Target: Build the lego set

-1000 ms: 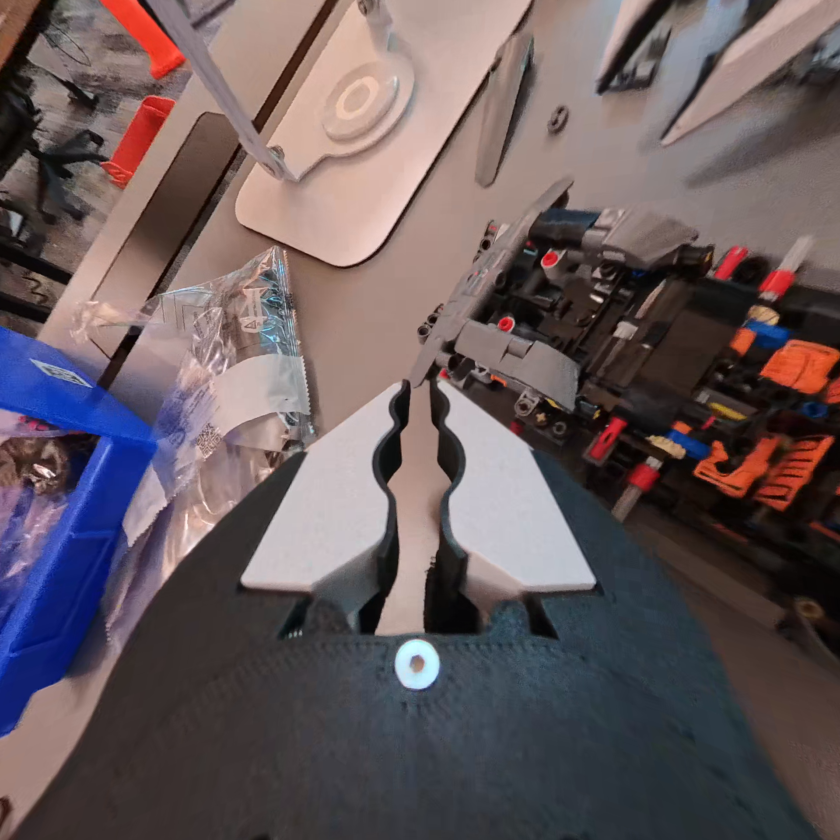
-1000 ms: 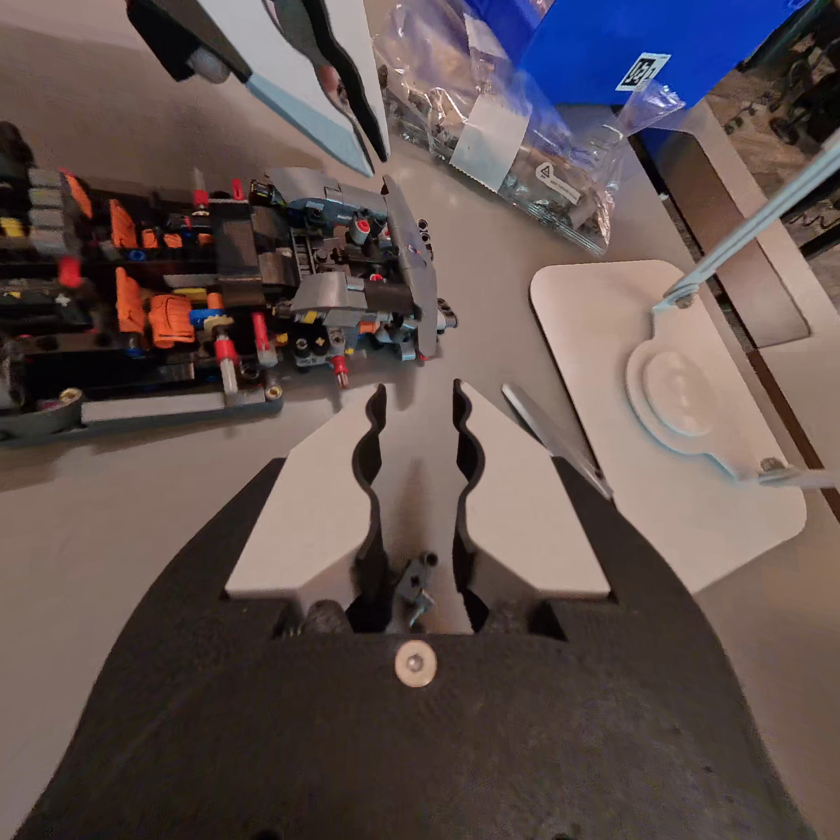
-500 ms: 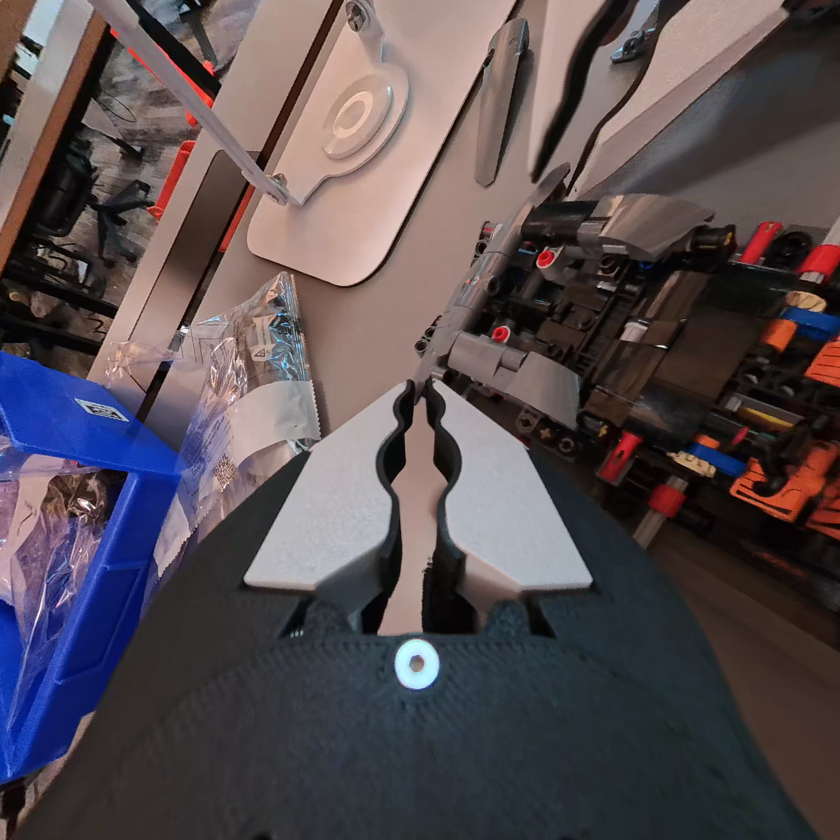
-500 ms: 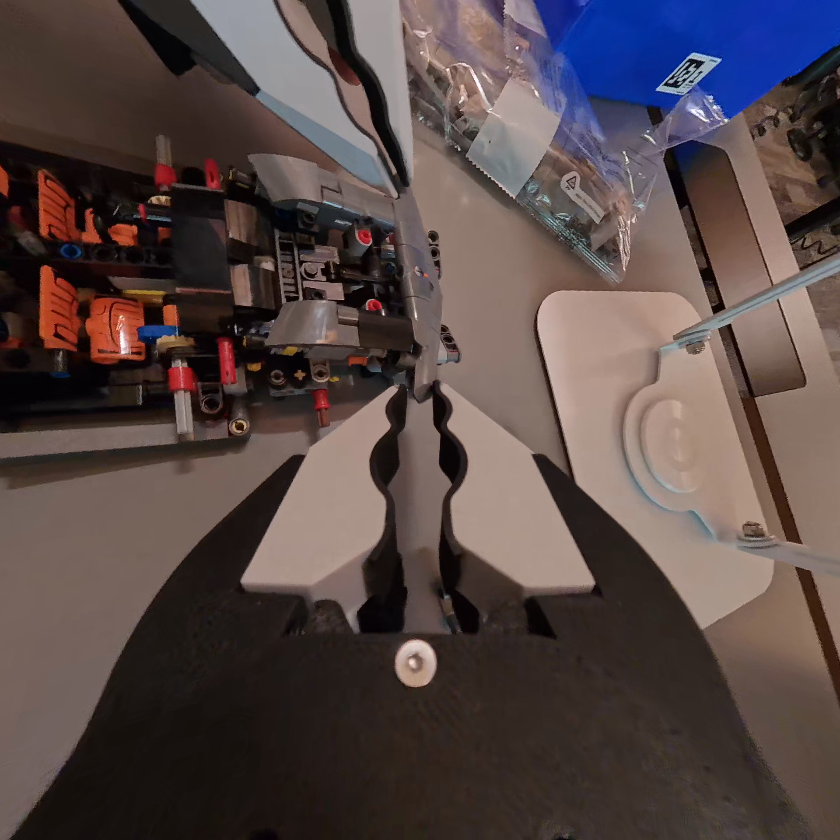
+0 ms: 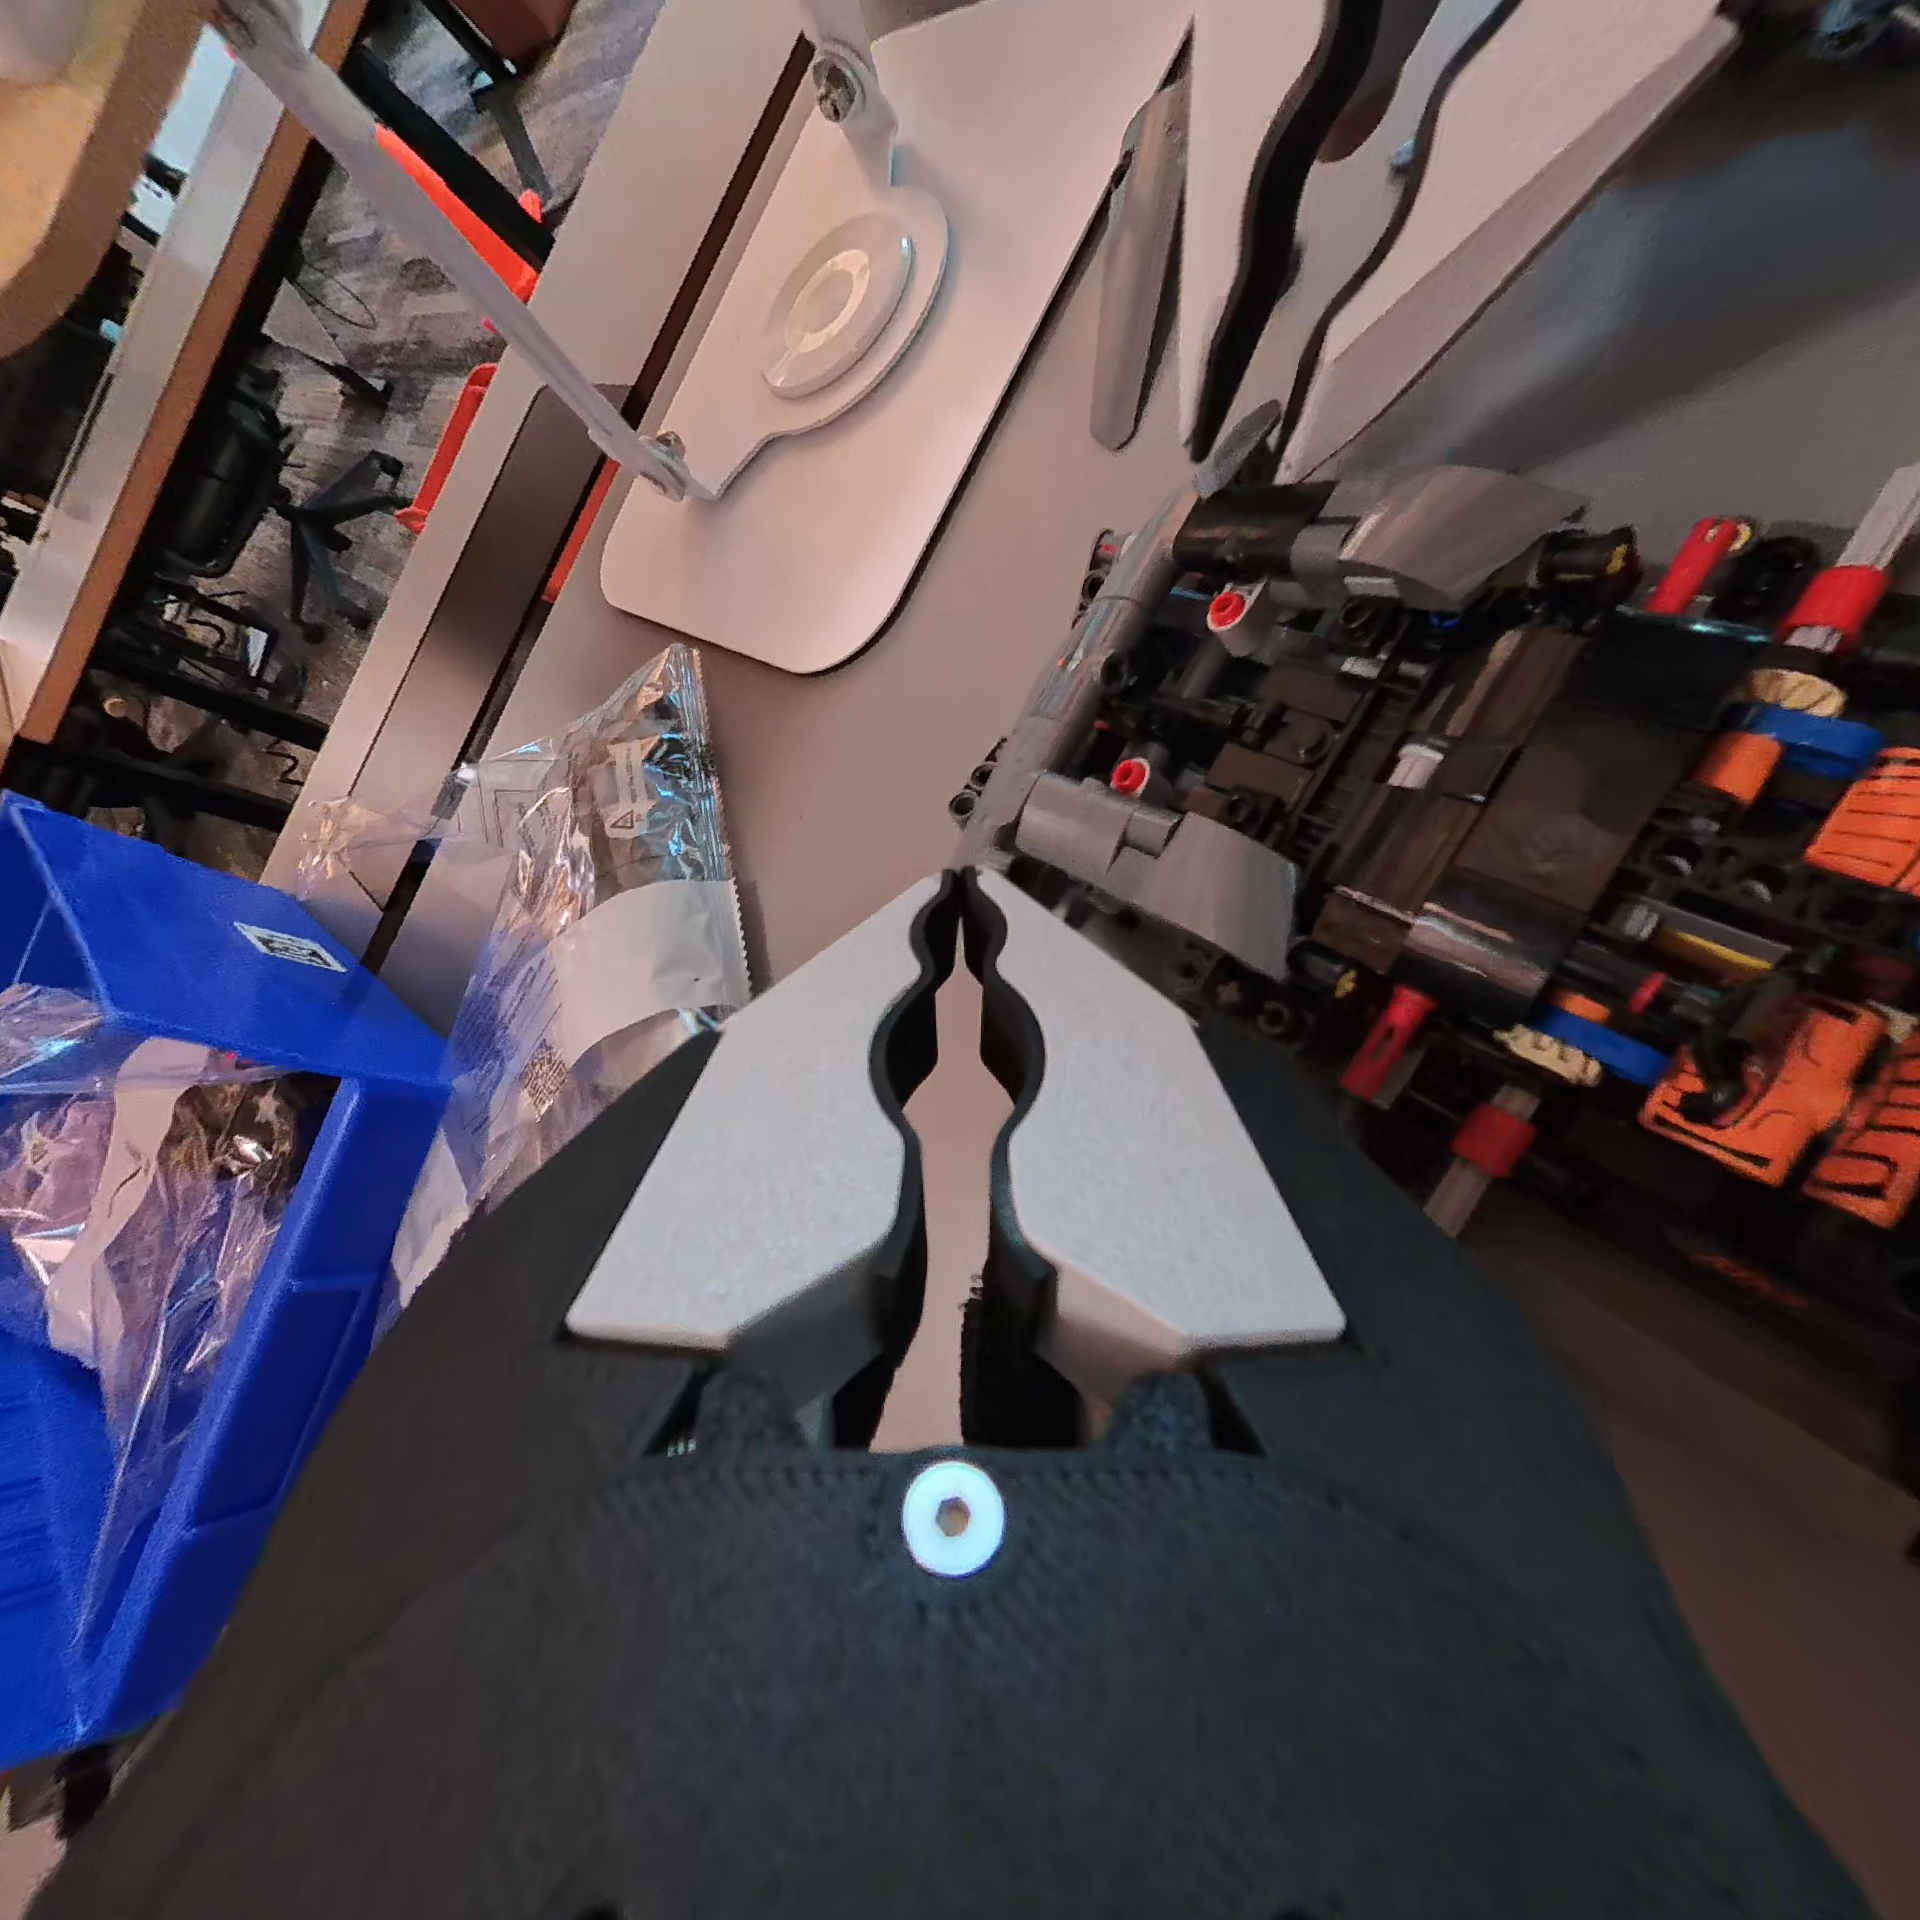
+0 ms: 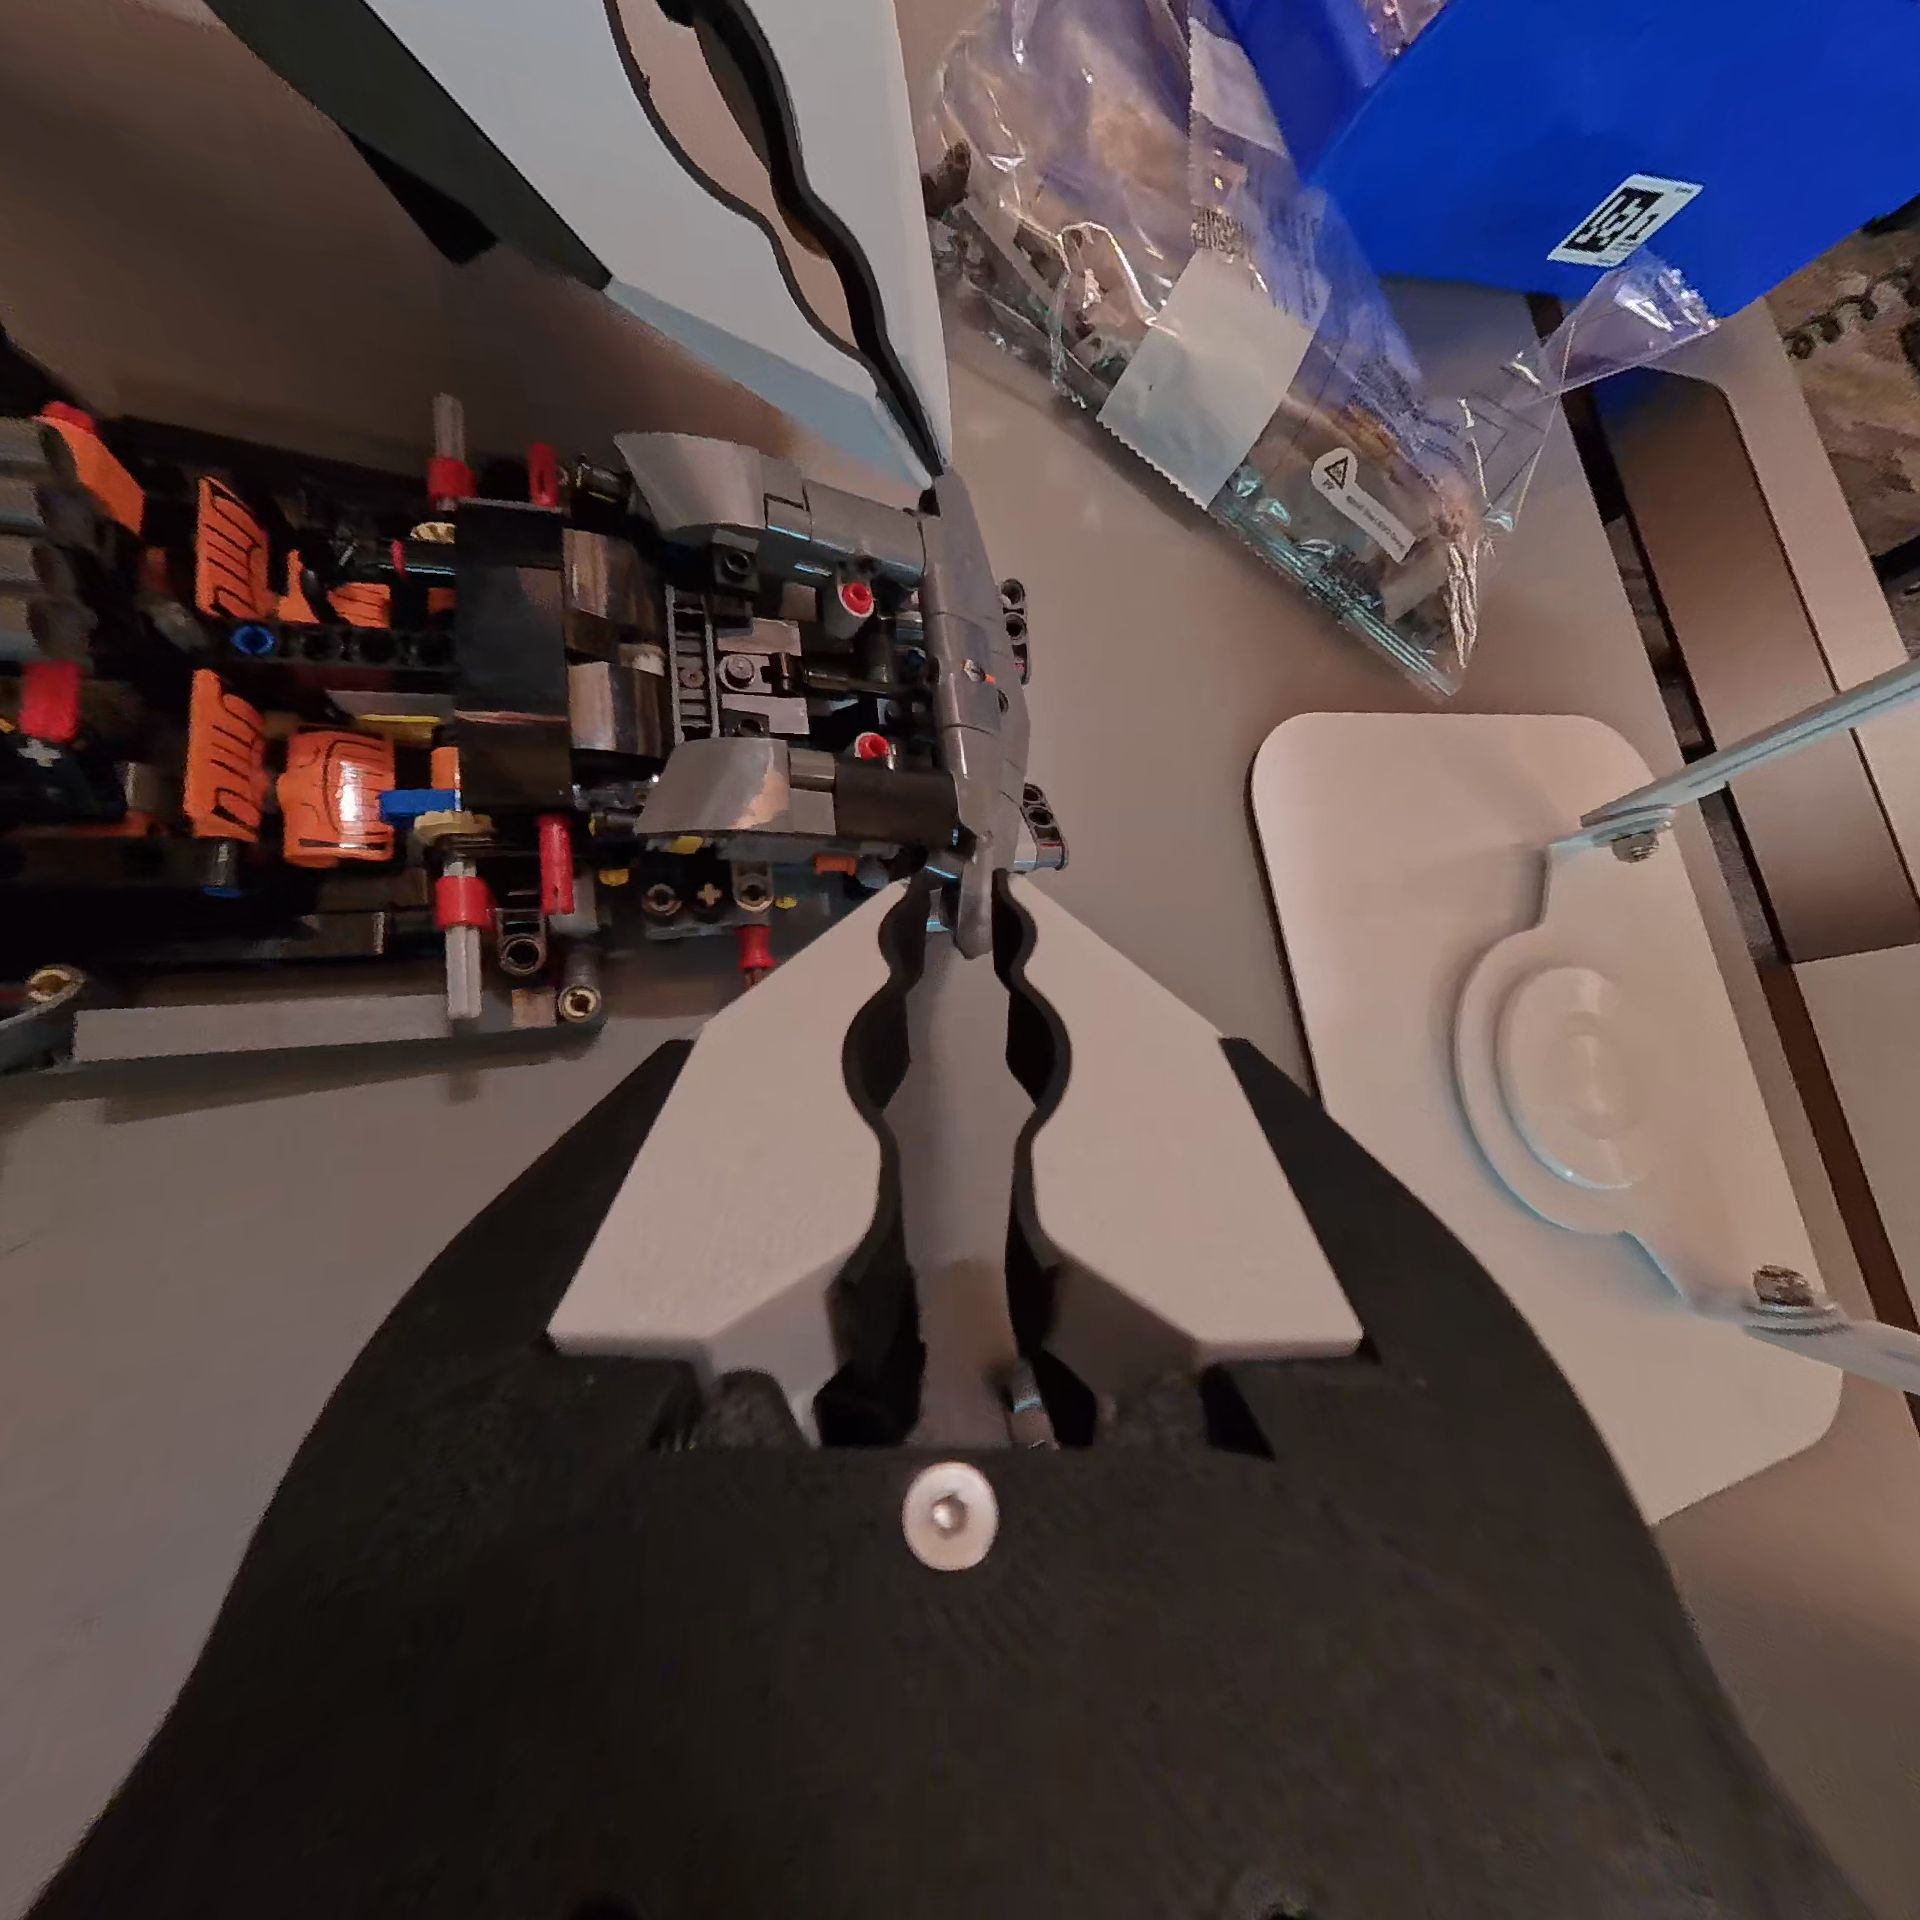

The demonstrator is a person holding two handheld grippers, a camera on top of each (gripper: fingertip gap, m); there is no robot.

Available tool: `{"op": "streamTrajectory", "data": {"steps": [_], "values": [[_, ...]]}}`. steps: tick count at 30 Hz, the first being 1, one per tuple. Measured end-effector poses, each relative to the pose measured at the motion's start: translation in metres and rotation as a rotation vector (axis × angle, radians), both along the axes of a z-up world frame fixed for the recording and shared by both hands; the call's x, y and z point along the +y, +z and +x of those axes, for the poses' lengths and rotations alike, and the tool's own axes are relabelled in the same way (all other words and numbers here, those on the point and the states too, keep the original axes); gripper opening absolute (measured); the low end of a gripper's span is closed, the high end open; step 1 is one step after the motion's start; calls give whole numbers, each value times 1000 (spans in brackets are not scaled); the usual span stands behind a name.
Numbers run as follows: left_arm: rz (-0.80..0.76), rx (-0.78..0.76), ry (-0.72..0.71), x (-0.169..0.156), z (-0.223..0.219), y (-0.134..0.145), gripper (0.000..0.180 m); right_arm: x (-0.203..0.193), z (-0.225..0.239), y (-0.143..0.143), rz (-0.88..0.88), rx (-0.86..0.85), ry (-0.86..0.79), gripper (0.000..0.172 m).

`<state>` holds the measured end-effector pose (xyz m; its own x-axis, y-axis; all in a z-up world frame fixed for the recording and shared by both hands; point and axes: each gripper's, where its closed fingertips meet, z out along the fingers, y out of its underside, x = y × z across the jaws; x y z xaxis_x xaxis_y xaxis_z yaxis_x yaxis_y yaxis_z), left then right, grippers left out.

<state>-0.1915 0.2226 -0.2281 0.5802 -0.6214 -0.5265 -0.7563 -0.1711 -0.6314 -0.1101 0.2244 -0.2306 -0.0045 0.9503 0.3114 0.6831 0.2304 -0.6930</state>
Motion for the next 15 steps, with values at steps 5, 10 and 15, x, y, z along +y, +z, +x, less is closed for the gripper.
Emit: {"op": "streamTrajectory", "data": {"steps": [5, 10, 15], "values": [[-52, -39, -27, -10, 5, 1, 0, -7, -4, 1, -65, 32, 15, 7], [-74, -22, -12, -9, 6, -8, 0, -8, -8, 2, -59, 55, 4, 6], [-70, -54, -10, -9, 6, -6, 0, -8, -9, 2, -85, 83, -4, 5]]}}
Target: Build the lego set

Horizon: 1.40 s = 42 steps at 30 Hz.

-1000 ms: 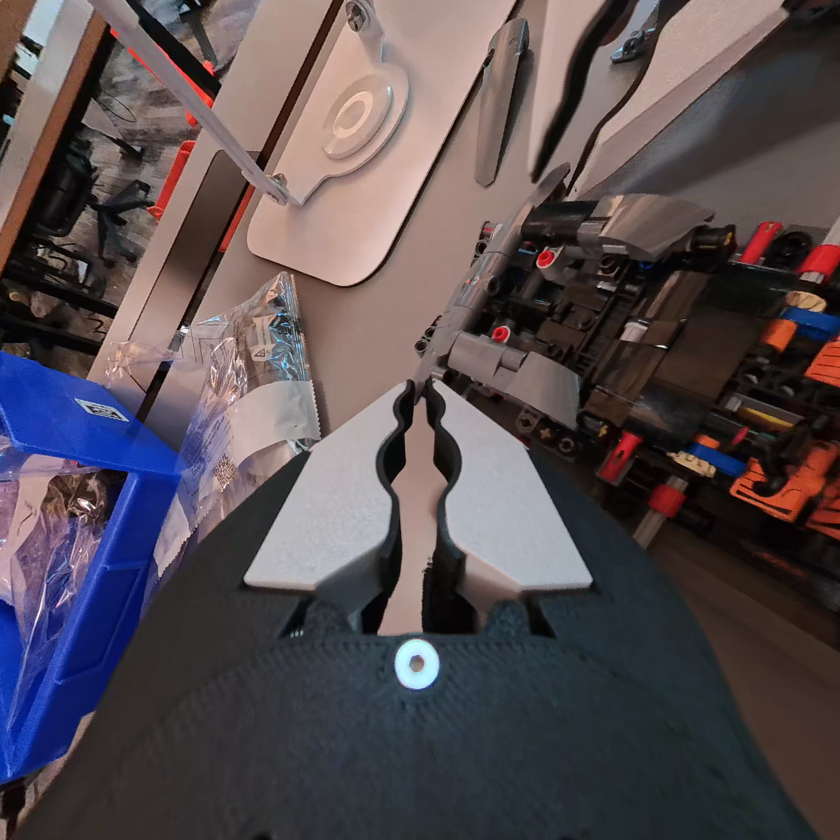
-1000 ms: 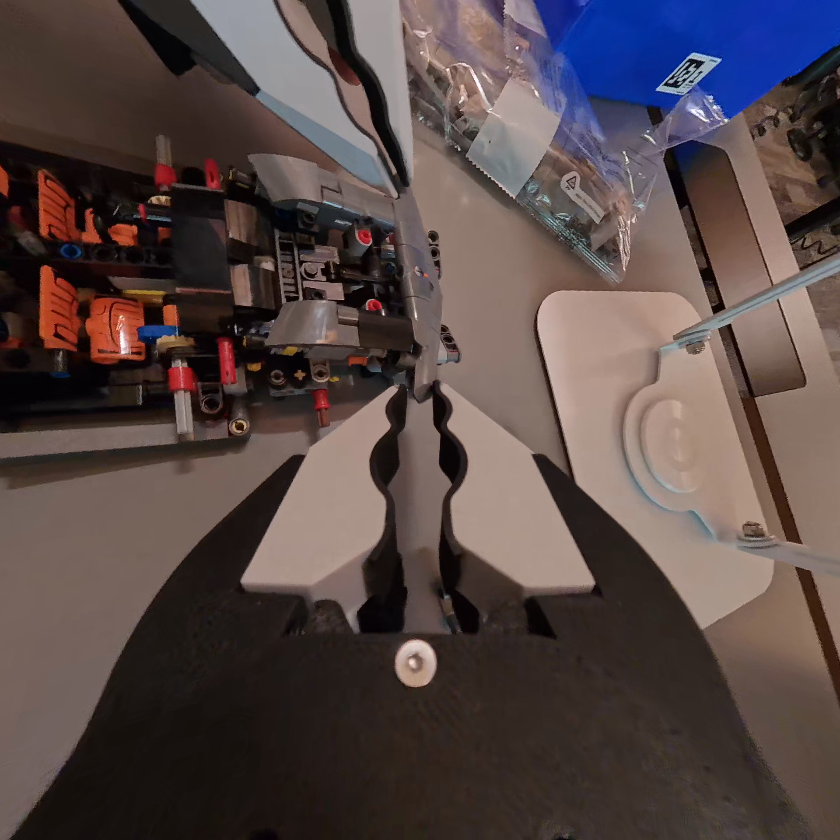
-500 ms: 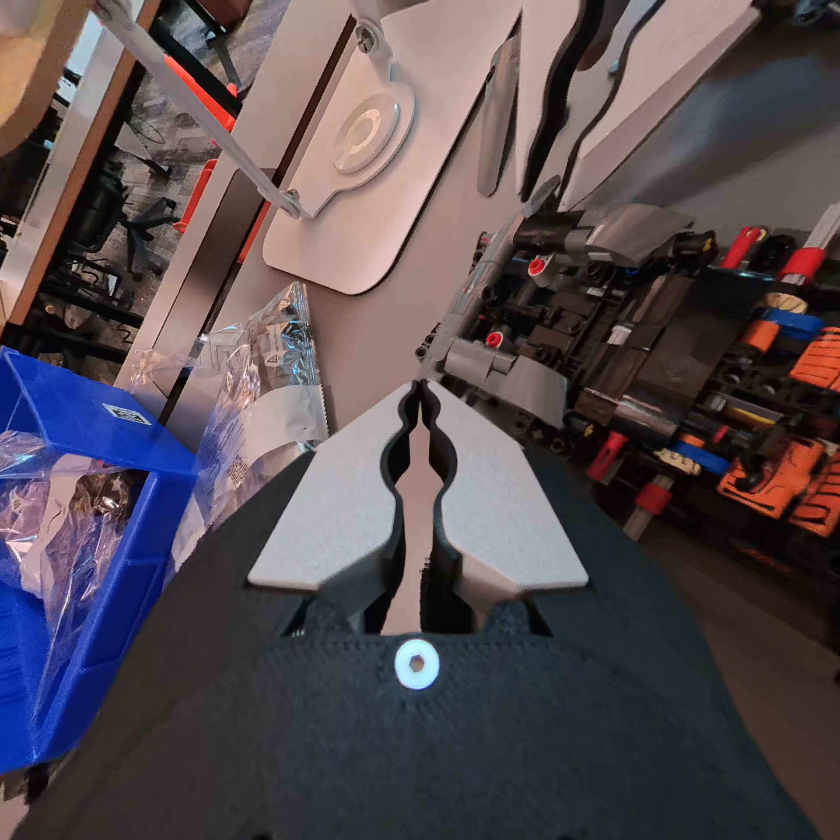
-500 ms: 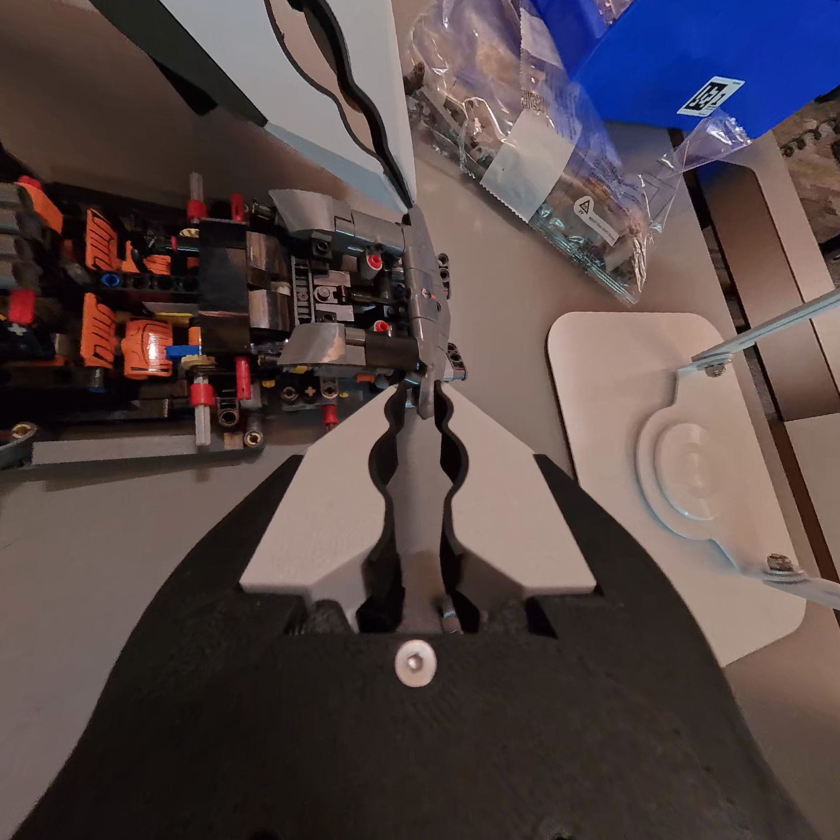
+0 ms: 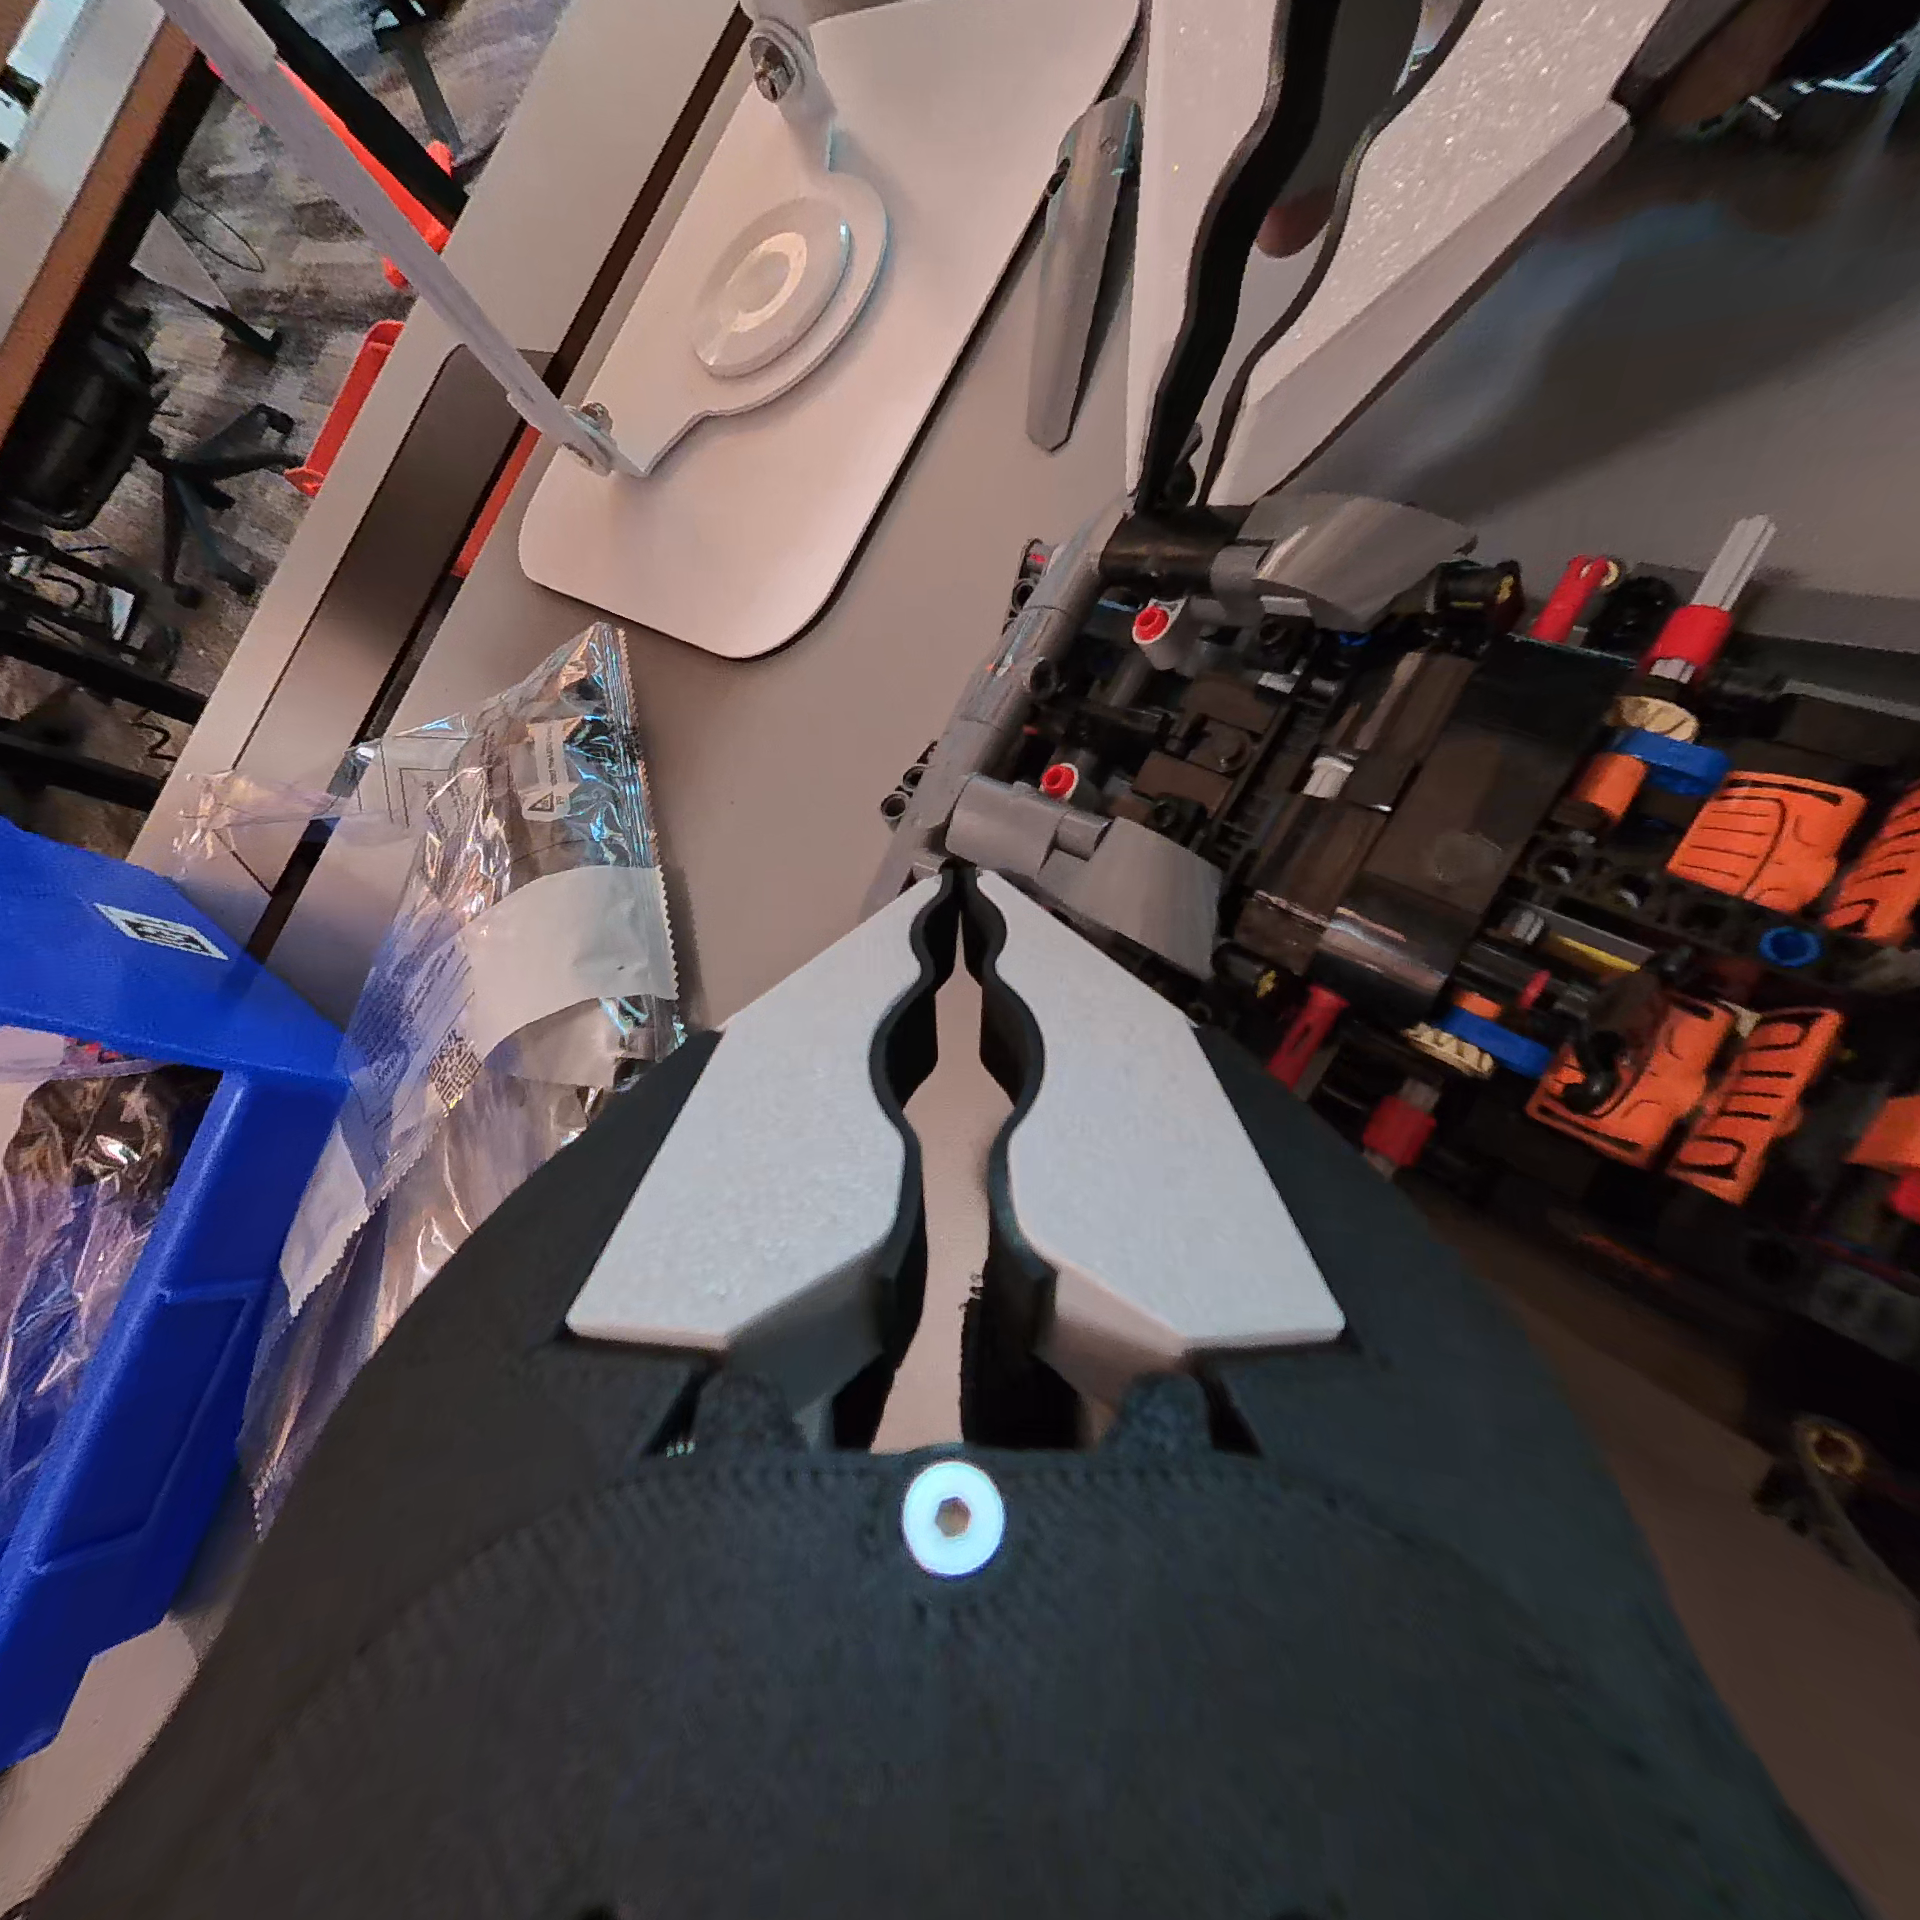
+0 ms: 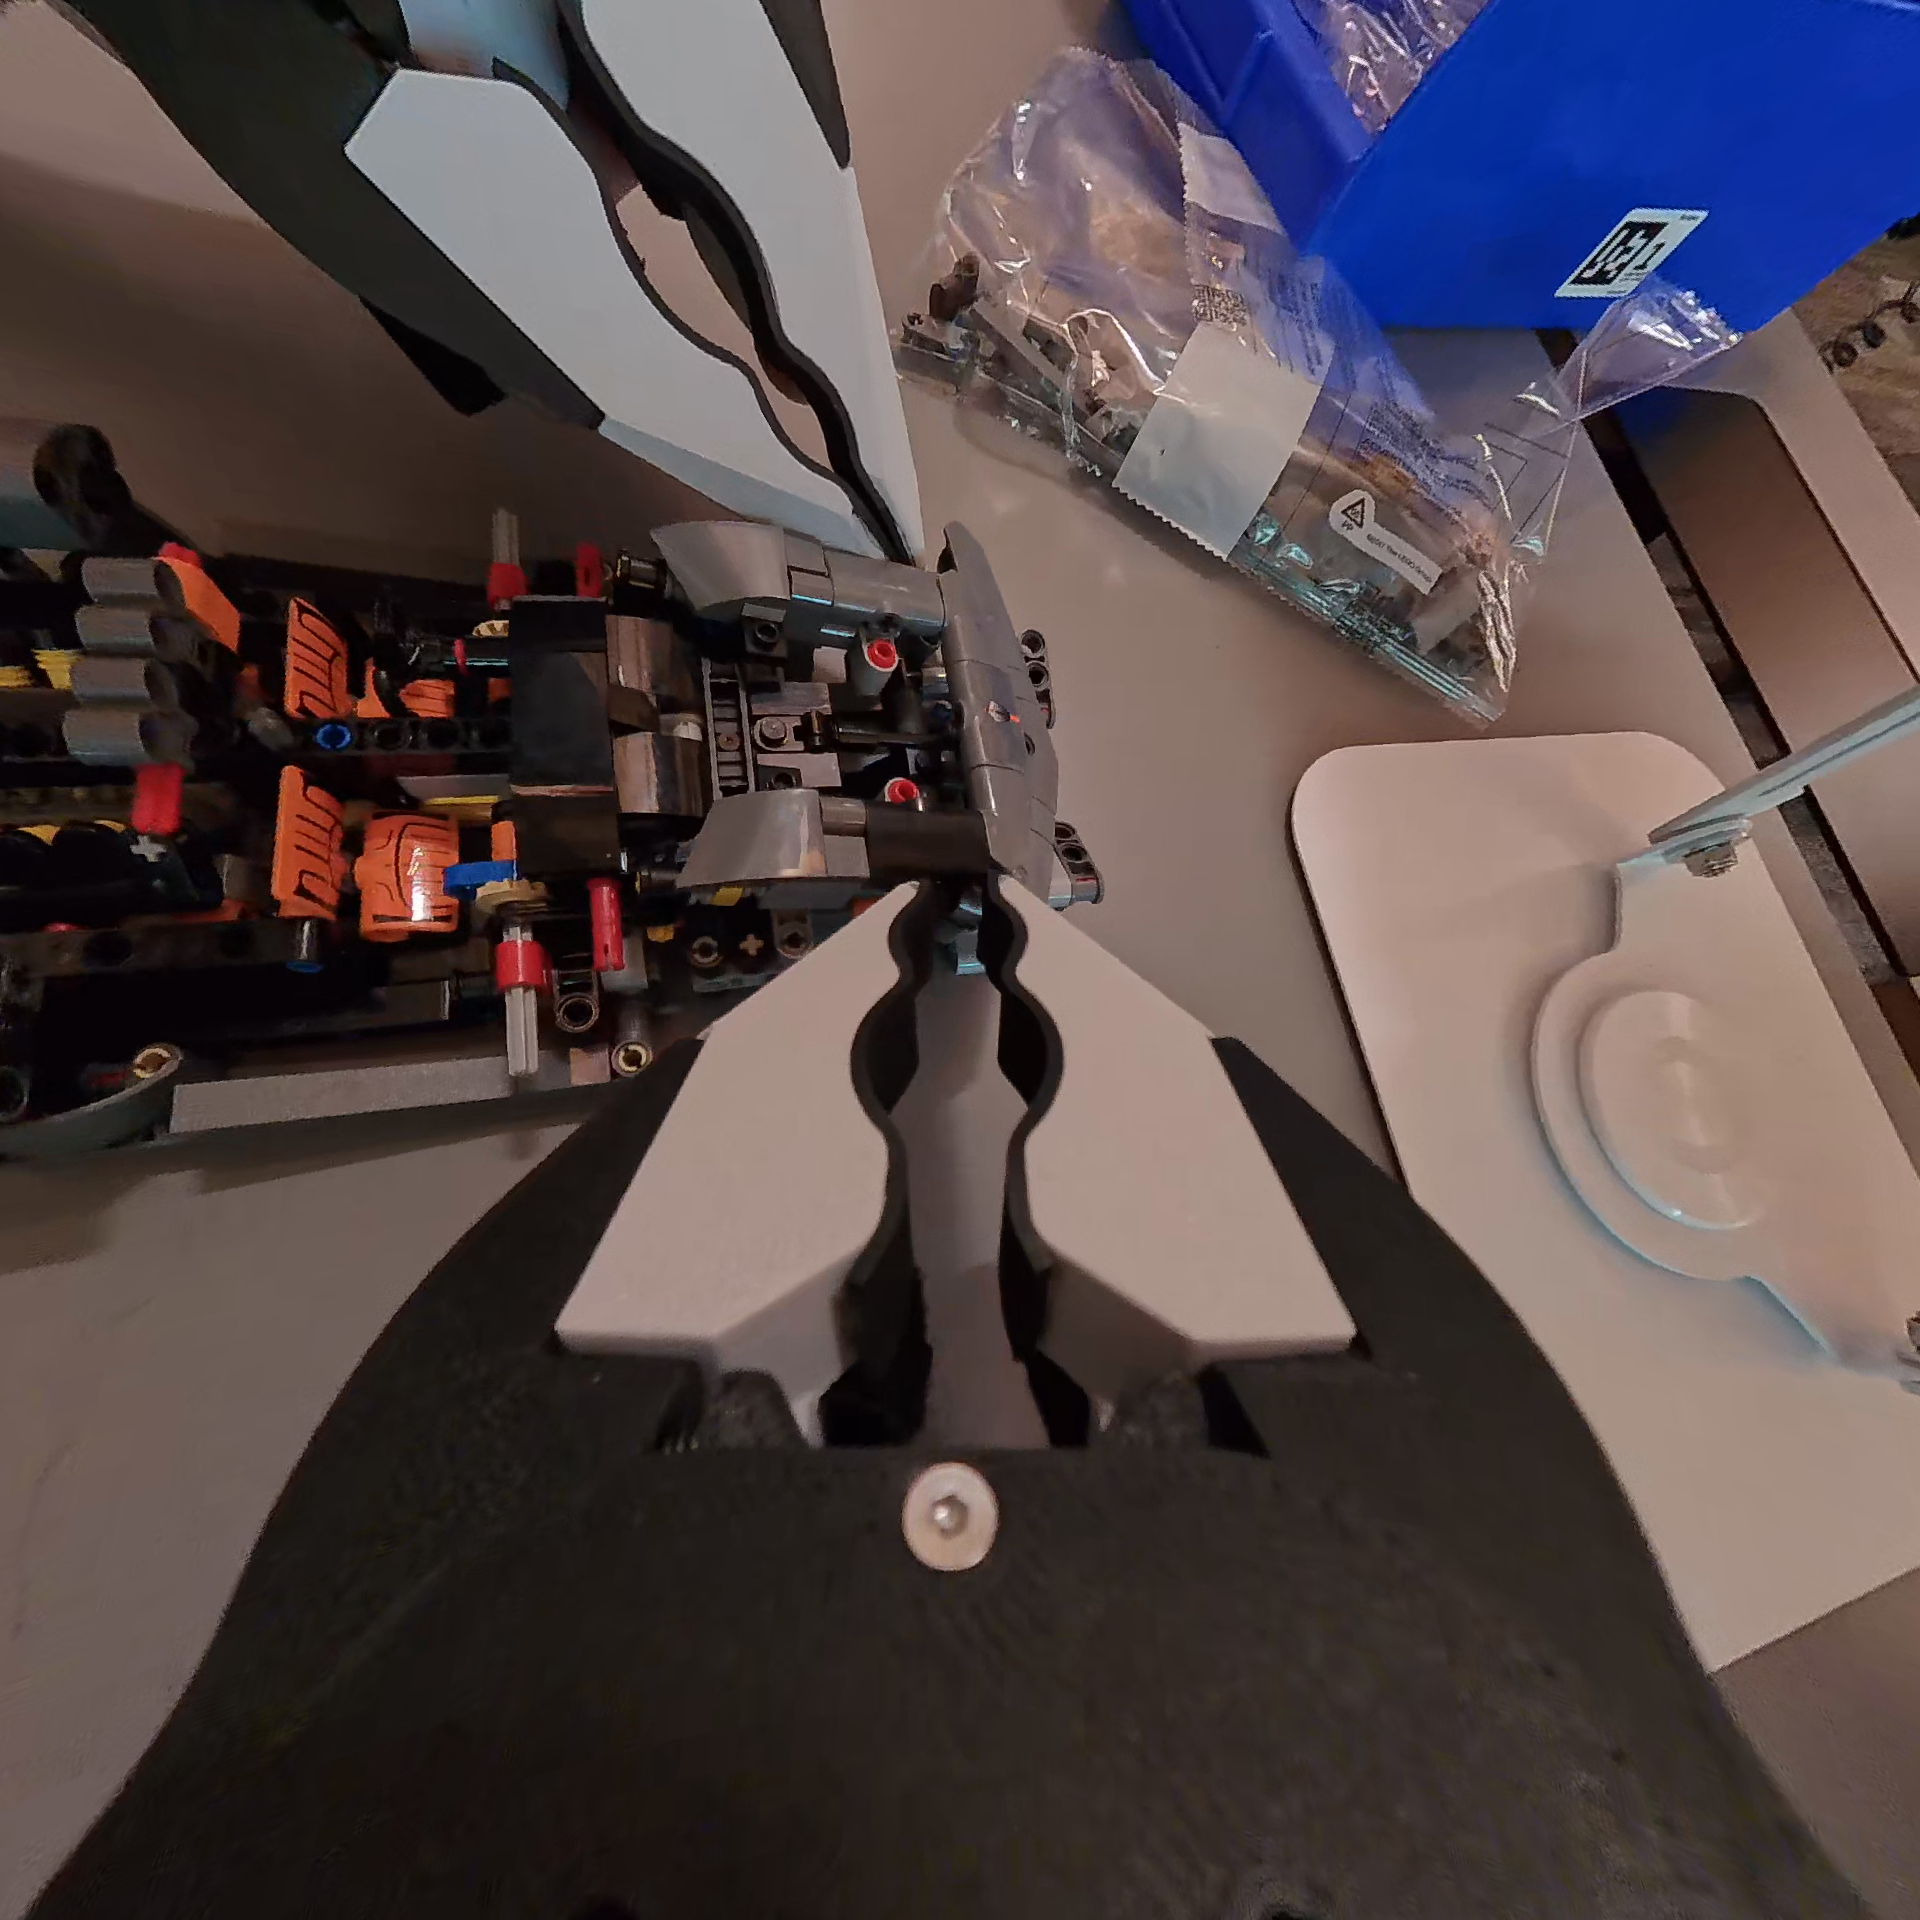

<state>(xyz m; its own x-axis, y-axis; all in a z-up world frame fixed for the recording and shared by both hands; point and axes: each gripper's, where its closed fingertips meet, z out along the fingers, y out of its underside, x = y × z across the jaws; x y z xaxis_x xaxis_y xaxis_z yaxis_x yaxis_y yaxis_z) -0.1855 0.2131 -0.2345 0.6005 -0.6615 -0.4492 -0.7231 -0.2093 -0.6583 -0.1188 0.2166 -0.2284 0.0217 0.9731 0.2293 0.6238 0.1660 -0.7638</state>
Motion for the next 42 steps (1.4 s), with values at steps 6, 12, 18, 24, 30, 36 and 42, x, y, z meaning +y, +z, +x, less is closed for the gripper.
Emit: {"op": "streamTrajectory", "data": {"steps": [6, 12, 18, 24, 30, 36, 42], "values": [[17, -23, 0, -1, 0, 4, 0, -1, -1, 5, -4, 26, 2, 5], [31, -32, -7, -2, 0, 6, 0, -2, -1, 7, -13, 45, 1, 4], [37, -50, -12, -4, 1, 10, 0, -3, 0, 11, -12, 58, 4, 2], [46, -49, -21, -4, 1, 11, 0, -4, 0, 12, -3, 59, 10, 2], [47, -56, -29, -6, 2, 12, 0, -6, 1, 14, -6, 66, 16, 1], [56, -68, -49, -8, 2, 14, 0, -5, 2, 14, -13, 66, 19, 1], [59, -29, -15, -5, -7, 12, 0, -2, 1, 3, 0, 31, 5, 3]]}}
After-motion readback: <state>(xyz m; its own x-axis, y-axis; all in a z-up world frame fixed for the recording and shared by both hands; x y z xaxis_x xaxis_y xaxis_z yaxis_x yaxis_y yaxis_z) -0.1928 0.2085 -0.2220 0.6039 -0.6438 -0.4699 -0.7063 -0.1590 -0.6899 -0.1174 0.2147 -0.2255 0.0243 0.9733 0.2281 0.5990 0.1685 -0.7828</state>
